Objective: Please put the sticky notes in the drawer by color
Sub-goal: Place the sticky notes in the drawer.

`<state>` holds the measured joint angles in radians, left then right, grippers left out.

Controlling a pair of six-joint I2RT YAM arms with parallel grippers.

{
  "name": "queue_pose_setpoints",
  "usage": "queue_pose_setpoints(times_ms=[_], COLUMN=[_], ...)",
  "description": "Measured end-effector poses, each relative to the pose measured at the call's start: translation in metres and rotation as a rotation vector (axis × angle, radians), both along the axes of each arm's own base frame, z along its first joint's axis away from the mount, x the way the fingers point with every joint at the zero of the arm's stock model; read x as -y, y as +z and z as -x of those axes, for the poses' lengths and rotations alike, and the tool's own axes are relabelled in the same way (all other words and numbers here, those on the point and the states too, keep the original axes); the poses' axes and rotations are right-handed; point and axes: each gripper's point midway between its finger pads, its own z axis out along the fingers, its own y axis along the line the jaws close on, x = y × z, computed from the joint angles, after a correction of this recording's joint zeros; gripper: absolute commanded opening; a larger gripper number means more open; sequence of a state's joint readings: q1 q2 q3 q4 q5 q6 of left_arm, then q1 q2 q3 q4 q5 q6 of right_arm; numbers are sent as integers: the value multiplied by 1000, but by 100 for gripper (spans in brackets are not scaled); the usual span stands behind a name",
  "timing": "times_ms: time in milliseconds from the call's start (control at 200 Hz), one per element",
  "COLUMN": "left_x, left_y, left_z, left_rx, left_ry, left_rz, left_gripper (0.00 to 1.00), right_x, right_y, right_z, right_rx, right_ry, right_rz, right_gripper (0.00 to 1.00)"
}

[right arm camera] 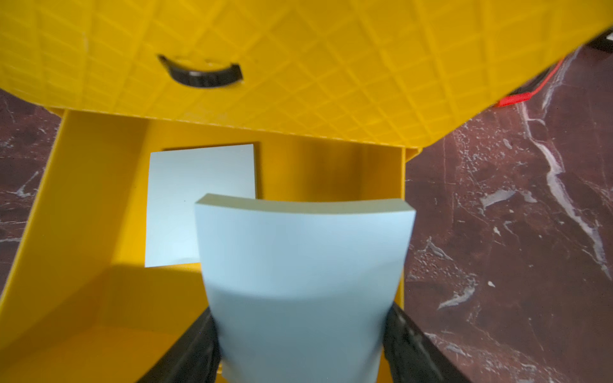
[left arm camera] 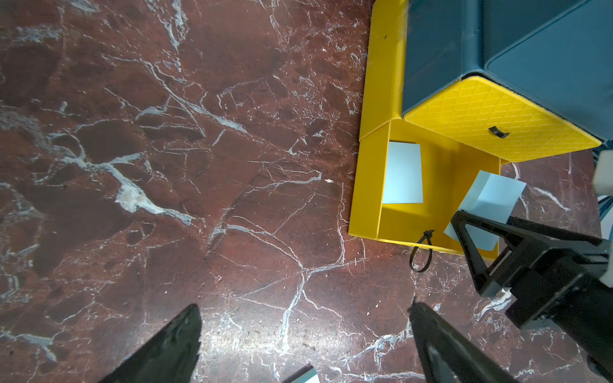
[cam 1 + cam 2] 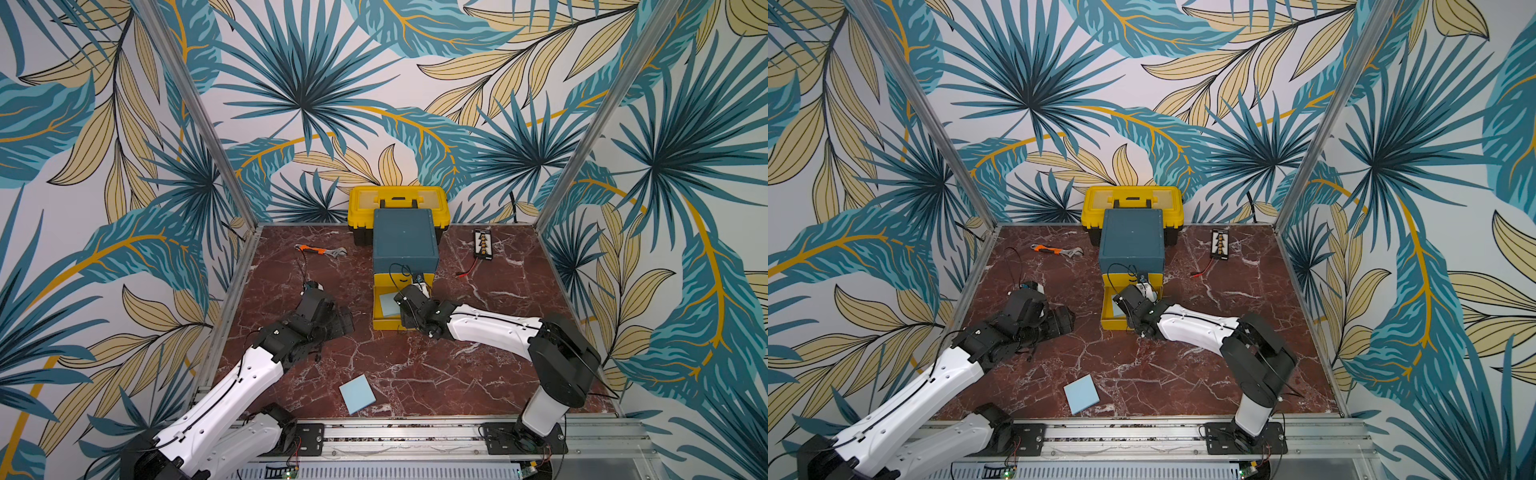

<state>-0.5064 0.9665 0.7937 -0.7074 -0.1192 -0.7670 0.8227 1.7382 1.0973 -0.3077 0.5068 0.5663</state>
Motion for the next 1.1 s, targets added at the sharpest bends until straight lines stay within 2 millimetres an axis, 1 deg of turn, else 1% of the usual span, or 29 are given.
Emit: queue_pose_setpoints(times_ms=[140, 200, 245, 335, 396, 691, 756, 816, 991, 1102], left_x=[0, 0, 0, 0, 0, 1, 1, 1, 2, 3], left_y=[-2, -3, -3, -3, -3, -2, -3, -3, -7, -10], left_z=[0, 0, 0, 0, 0, -1, -1, -1, -3, -5], left_rx=[-7, -9, -9, -9, -9, -6, -5, -6, -15, -21], left_ry=[-1, 0, -1, -1, -1, -4, -10, -12, -16, -16], left_rz=[-4, -5, -5, -5, -5, -6, -11, -15, -22, -26], left_gripper=[100, 100, 100, 100, 100, 100, 100, 100, 100, 100], right_x=[0, 0, 0, -2, -3, -4, -4, -3, -5, -1], right_y=[-4, -5, -5, -3, -1, 6, 13, 23, 71, 93], right_z=[0, -2, -3, -7, -8, -9, -9, -8, -9, -3], right_rx=[-7, -8, -7, -3, 0, 7, 14, 25, 96, 117], right_ry=[1, 1, 1, -2, 0, 4, 8, 11, 27, 35], right_rz=[4, 6, 8, 4, 4, 1, -4, -15, -78, -102], right_gripper=[75, 77, 80, 88, 91, 92, 92, 91, 89, 87])
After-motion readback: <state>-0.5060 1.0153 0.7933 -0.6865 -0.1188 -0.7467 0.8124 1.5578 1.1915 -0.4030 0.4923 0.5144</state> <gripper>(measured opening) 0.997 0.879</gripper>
